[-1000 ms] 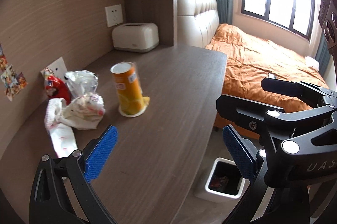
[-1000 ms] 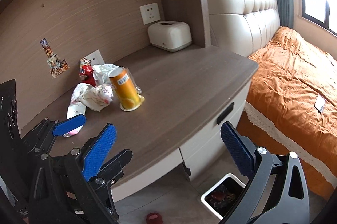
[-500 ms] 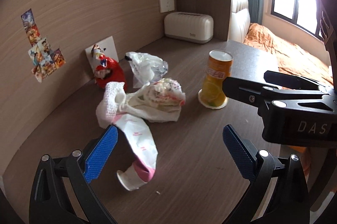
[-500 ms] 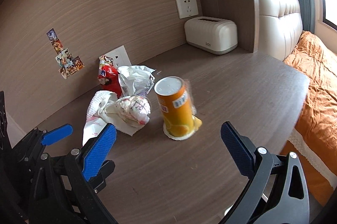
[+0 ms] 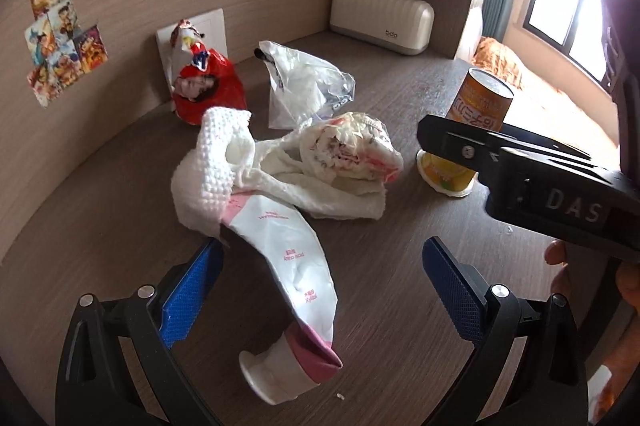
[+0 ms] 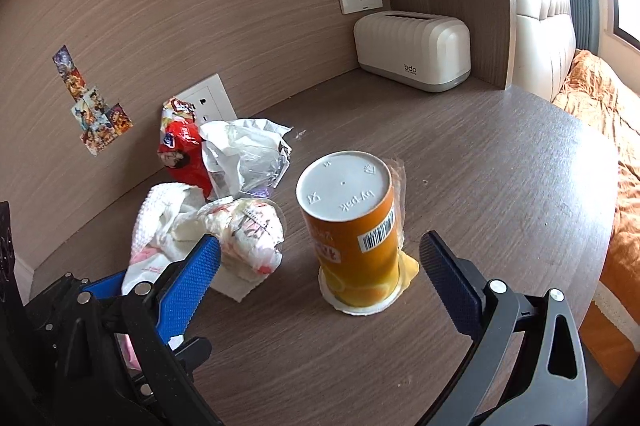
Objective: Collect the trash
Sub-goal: 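Grasp the white toothpaste tube with the left tool while the right tool grasps the orange chip can, then lift the toothpaste tube with the left tool while the right tool lifts the chip can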
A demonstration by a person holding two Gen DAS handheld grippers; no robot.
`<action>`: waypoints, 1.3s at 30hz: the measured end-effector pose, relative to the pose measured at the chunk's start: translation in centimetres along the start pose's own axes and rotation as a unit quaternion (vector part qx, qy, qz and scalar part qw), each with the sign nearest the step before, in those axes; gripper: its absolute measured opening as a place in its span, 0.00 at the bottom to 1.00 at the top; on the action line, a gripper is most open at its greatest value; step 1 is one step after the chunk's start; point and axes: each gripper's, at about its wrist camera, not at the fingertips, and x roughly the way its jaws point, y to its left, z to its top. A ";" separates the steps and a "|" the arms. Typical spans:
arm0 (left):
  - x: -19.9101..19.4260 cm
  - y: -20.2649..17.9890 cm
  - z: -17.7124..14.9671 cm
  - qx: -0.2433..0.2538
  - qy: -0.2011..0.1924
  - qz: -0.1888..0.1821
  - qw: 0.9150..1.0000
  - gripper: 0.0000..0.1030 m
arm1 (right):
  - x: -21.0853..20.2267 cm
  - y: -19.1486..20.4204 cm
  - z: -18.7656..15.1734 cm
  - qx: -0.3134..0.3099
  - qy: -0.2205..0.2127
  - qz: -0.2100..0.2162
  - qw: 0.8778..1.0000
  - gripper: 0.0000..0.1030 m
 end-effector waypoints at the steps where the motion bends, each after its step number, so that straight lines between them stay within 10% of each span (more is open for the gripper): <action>1: 0.3 -0.1 0.0 0.005 0.006 0.002 1.000 0.74 | 0.2 0.0 0.0 0.000 0.002 -0.002 1.000 0.92; 3: 1.0 -0.3 -0.1 0.016 0.023 0.003 1.000 0.57 | 0.9 -0.1 0.0 0.003 0.017 -0.004 1.000 0.58; 5: 1.2 -0.5 -0.3 0.029 0.026 0.003 0.999 0.41 | 1.2 -0.2 -0.1 0.006 0.028 -0.004 1.000 0.46; 25: -2.6 -5.3 0.6 0.065 -0.038 0.004 0.997 0.14 | -9.1 -2.7 -2.0 0.000 -0.020 -0.015 1.000 0.46; 39: -0.2 -4.4 0.9 0.026 0.049 0.052 0.997 0.14 | -13.4 -4.6 -3.6 0.022 -0.038 -0.044 0.998 0.46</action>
